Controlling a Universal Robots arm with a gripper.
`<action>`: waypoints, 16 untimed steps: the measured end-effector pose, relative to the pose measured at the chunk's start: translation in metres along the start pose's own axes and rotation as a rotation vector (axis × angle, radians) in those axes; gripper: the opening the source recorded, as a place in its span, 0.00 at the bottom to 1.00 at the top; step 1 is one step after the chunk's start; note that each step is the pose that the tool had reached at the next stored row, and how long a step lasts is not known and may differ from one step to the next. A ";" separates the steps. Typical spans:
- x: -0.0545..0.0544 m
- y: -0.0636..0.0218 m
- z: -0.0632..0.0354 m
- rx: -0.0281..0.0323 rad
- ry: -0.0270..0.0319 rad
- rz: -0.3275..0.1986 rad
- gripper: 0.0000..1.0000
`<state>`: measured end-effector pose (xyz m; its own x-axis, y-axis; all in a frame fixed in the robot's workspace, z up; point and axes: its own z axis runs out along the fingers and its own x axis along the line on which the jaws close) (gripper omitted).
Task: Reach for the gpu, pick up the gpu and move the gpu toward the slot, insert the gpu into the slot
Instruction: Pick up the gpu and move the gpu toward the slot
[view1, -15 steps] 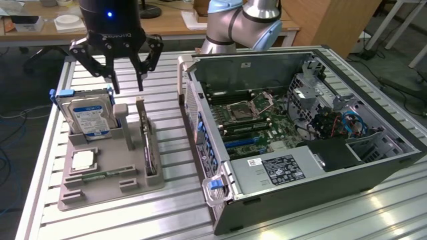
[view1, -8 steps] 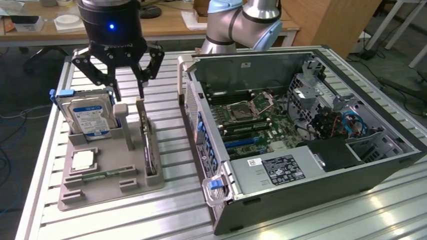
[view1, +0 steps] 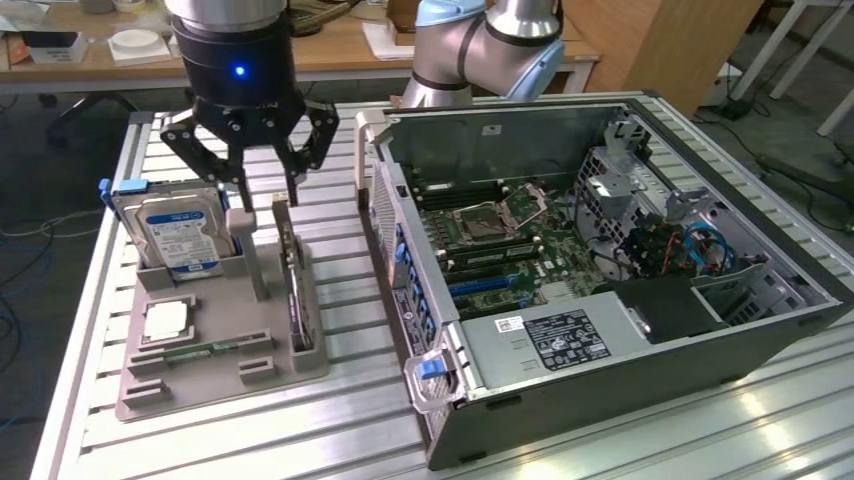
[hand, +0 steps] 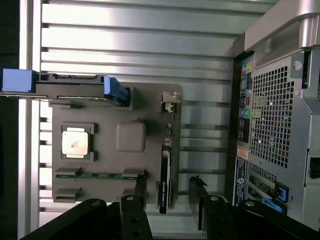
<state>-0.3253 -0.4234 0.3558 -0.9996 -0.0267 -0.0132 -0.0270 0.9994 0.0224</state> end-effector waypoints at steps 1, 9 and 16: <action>0.000 -0.0005 0.0017 0.0002 0.0002 0.000 0.47; -0.001 -0.0040 0.0161 0.0001 0.0002 -0.002 0.47; -0.001 -0.0083 0.0288 0.0001 0.0002 -0.004 0.47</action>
<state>-0.3242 -0.4310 0.3269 -0.9994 -0.0307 -0.0131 -0.0310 0.9993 0.0223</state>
